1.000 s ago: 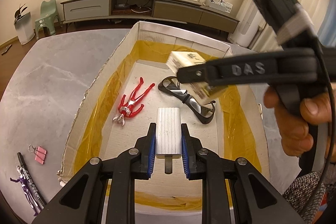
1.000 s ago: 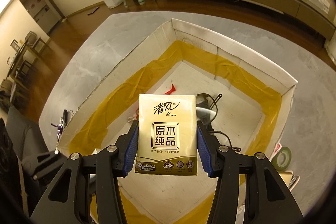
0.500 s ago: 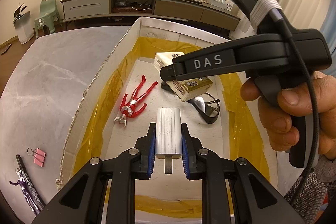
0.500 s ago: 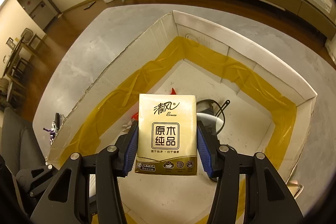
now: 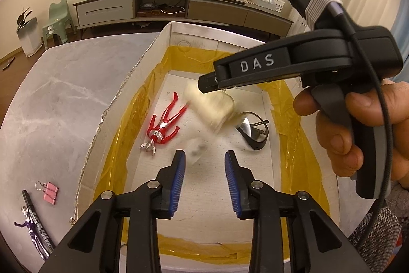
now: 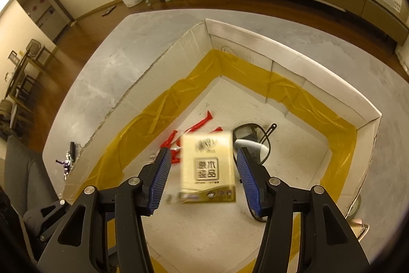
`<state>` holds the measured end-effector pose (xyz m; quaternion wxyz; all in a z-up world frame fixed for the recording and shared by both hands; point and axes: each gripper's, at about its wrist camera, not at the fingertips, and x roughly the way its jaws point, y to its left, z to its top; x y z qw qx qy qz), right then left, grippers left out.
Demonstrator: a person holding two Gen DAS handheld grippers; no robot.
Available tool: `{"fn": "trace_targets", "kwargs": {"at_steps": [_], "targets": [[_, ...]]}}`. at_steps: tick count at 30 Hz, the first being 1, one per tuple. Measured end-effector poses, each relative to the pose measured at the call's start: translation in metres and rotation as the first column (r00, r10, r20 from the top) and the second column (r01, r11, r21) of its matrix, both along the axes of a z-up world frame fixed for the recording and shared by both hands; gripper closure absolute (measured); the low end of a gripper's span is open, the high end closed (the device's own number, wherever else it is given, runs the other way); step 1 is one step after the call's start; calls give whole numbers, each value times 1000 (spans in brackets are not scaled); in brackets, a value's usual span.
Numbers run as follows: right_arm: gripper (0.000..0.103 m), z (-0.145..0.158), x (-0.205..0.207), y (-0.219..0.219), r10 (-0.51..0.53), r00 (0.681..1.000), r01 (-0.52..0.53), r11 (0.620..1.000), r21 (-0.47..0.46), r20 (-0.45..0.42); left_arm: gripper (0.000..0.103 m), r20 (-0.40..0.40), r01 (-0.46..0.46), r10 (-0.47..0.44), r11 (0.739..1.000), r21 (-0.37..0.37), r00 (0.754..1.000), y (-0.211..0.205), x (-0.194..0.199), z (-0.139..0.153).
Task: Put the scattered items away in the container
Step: 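Open both tools to drop the charger and tissue pack into the box, then withdraw both open tools from the box toward the pen and lighter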
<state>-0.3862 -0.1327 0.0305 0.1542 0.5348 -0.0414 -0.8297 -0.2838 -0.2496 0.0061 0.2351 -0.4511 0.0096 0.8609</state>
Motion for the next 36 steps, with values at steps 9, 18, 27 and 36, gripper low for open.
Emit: {"fn": "trace_targets", "kwargs": {"at_steps": [9, 18, 27, 36], "targets": [[44, 7, 8, -3, 11, 1000, -11, 1000, -23, 8, 64, -6, -1, 1, 1000, -4, 1000, -3, 6, 6], [44, 7, 22, 1, 12, 1000, -11, 999, -37, 22, 64, -13, 3, -3, 1000, -9, 1000, -8, 14, 11], [44, 14, 43, 11, 6, 1000, -5, 998, -69, 22, 64, -20, 1, -1, 1000, -13, 1000, -9, 24, 17], [44, 27, 74, 16, 37, 999, -37, 996, -76, 0, 64, -37, 11, -12, 1000, -23, 999, -5, 43, 29]]}}
